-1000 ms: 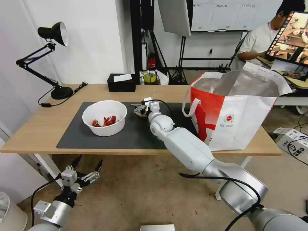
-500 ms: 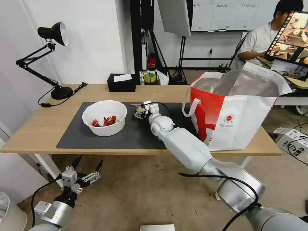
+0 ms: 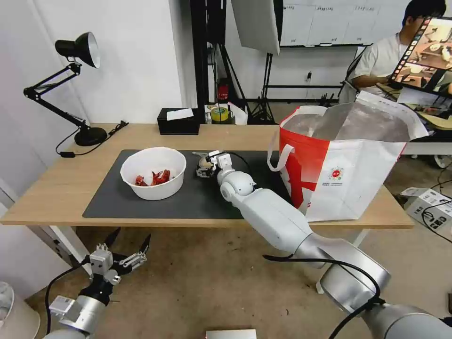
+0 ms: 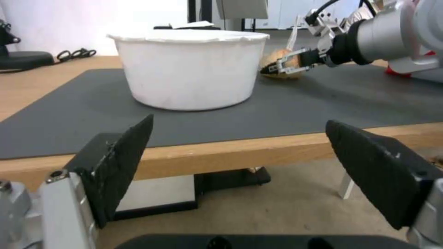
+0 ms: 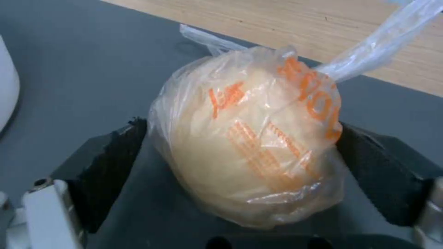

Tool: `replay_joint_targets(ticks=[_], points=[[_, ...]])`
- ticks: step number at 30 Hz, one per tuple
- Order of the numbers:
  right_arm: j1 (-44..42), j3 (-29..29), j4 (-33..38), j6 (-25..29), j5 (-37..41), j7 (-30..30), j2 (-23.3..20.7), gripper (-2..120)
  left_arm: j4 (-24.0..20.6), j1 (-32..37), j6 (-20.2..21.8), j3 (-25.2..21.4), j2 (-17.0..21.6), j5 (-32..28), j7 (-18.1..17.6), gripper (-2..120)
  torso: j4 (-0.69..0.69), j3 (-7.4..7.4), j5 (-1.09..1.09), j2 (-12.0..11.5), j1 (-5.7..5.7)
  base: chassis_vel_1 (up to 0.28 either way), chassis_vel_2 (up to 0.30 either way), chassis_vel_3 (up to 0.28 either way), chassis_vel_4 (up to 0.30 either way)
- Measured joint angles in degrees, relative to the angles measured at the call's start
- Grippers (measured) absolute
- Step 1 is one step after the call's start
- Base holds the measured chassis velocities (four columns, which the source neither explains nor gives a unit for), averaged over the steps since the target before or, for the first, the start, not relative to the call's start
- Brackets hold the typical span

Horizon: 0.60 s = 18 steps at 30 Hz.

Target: Pick up the trash from the table and place it into the takeout bag.

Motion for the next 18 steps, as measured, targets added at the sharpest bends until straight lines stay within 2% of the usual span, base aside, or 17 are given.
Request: replay_joint_targets(ticks=[2,4,7,8,11,12,15,16,18], points=[[-0.03,-0.02,0.17,0.00,0.08,0.00,-0.10,88,-0.03,0.06,0.00,-0.26,0.27,-0.11,0.00,100,0.00,0.00,0.00,0.00,0.00,0.000,0.000,0.000,0.000],[-0.04,-0.05,0.31,0.00,0.14,-0.01,-0.22,86,-0.04,0.08,0.00,-0.32,0.35,-0.14,-0.01,100,0.00,0.00,0.00,0.00,0.00,0.000,0.000,0.000,0.000],[-0.11,-0.15,0.59,0.00,0.39,-0.07,-0.74,70,-0.40,0.32,-0.01,-0.33,0.34,-0.10,-0.02,100,0.00,0.00,0.00,0.00,0.00,0.000,0.000,0.000,0.000],[-0.11,-0.15,0.59,0.00,0.39,-0.07,-0.74,70,-0.40,0.32,-0.01,-0.33,0.34,-0.10,-0.02,100,0.00,0.00,0.00,0.00,0.00,0.000,0.000,0.000,0.000],[-0.41,-0.16,1.12,0.01,0.71,-0.08,-1.43,57,-0.77,0.39,-0.03,-0.13,0.24,0.04,-0.02,100,0.00,0.00,0.00,0.00,0.00,0.000,0.000,0.000,0.000],[-0.41,-0.16,1.12,0.01,0.71,-0.08,-1.43,57,-0.77,0.39,-0.03,-0.13,0.24,0.04,-0.02,100,0.00,0.00,0.00,0.00,0.00,0.000,0.000,0.000,0.000],[-1.26,-0.80,3.96,0.14,1.50,0.53,-2.97,42,-0.76,0.29,-0.03,-0.06,0.07,0.00,-0.09,100,0.00,0.00,0.00,0.00,0.00,0.000,0.000,0.000,0.000],[-1.26,-0.80,3.96,0.14,1.50,0.53,-2.97,42,-0.76,0.29,-0.03,-0.06,0.07,0.00,-0.09,100,0.00,0.00,0.00,0.00,0.00,0.000,0.000,0.000,0.000],[-2.01,-1.49,7.30,0.51,1.92,1.41,-4.80,32,-0.69,0.28,-0.03,-0.25,0.09,-0.13,-0.16,100,0.01,0.00,0.00,0.00,0.00,0.000,0.000,0.000,0.000]])
